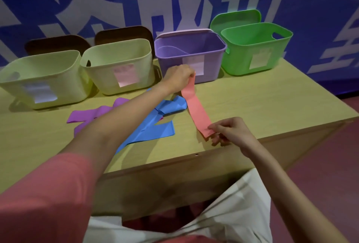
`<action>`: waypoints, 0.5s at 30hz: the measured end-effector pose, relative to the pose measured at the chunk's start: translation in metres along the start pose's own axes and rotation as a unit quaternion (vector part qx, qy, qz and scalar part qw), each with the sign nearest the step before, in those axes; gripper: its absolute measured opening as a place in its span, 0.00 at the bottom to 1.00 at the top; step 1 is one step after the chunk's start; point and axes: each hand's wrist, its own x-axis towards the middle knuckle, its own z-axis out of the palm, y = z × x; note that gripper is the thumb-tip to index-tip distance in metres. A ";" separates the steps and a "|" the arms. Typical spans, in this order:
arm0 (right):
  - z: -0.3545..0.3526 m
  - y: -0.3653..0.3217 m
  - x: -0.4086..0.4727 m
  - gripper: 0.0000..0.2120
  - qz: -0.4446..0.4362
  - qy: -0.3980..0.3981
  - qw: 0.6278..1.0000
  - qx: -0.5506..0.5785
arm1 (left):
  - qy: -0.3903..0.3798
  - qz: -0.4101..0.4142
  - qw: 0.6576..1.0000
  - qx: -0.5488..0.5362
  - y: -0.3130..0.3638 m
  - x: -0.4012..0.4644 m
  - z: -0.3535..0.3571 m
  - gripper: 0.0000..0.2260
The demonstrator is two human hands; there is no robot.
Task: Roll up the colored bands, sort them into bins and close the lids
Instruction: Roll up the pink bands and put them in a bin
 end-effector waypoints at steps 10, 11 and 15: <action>0.002 0.005 -0.006 0.08 0.017 -0.032 0.999 0.026 | 0.010 -0.061 0.998 -0.024 0.023 -0.053 0.014 0.12; 0.002 0.005 -0.007 0.08 0.021 -0.029 0.999 0.025 | 0.026 -0.052 0.996 -0.072 0.031 -0.067 0.014 0.11; 0.003 0.011 -0.009 0.07 0.042 -0.021 0.998 0.042 | 0.068 0.034 0.963 -0.257 0.065 -0.130 0.013 0.04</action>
